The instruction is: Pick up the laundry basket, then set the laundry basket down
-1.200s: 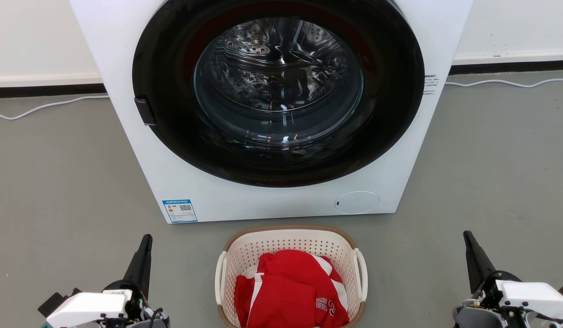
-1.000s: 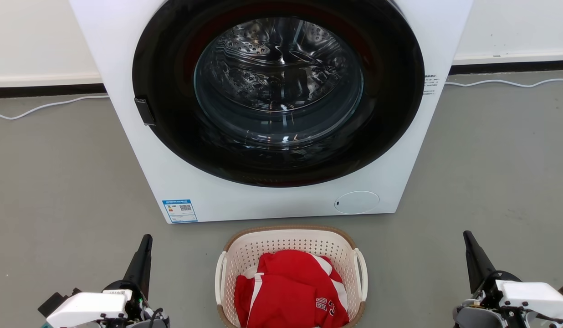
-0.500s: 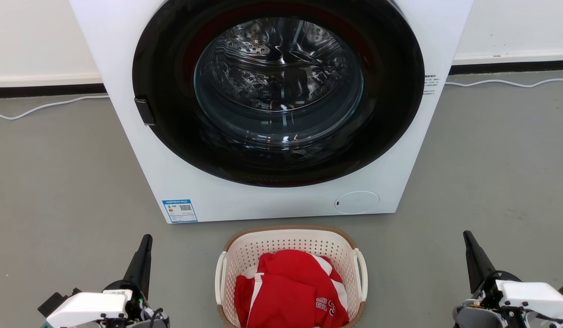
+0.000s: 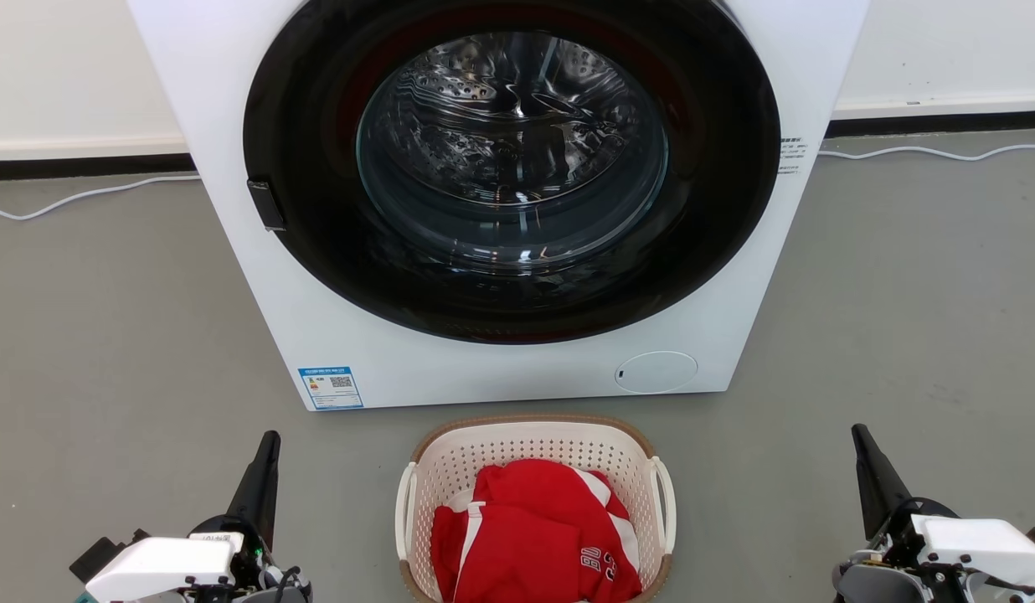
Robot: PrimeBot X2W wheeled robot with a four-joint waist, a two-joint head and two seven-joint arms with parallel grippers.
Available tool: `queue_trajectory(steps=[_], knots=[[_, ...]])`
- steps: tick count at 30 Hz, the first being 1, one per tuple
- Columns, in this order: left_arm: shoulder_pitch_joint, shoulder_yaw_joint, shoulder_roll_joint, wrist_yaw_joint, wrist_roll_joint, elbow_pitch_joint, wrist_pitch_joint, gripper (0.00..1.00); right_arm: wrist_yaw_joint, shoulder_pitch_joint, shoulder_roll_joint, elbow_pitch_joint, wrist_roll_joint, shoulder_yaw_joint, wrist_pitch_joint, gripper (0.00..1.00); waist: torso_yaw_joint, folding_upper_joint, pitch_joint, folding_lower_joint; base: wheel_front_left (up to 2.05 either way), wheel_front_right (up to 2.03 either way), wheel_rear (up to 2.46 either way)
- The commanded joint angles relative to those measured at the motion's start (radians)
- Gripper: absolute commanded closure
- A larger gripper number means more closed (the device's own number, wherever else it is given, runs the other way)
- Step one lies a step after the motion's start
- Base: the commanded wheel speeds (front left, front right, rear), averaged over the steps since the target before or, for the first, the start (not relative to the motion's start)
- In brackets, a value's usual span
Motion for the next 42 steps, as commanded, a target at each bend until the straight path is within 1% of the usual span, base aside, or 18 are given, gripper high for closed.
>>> queue_trajectory(steps=[1,42], knots=[[-0.056,0.03,0.011,-0.007,0.003,-0.023,0.007,1.0,0.007,-0.059,-0.003,-0.028,-0.01,0.016,0.009,1.0,0.0,0.0,0.0,0.0,0.0,0.0,0.0],[-0.056,0.03,0.011,-0.007,0.003,-0.023,0.007,1.0,0.007,-0.059,-0.003,-0.028,-0.01,0.016,0.009,1.0,0.0,0.0,0.0,0.0,0.0,0.0,0.0]])
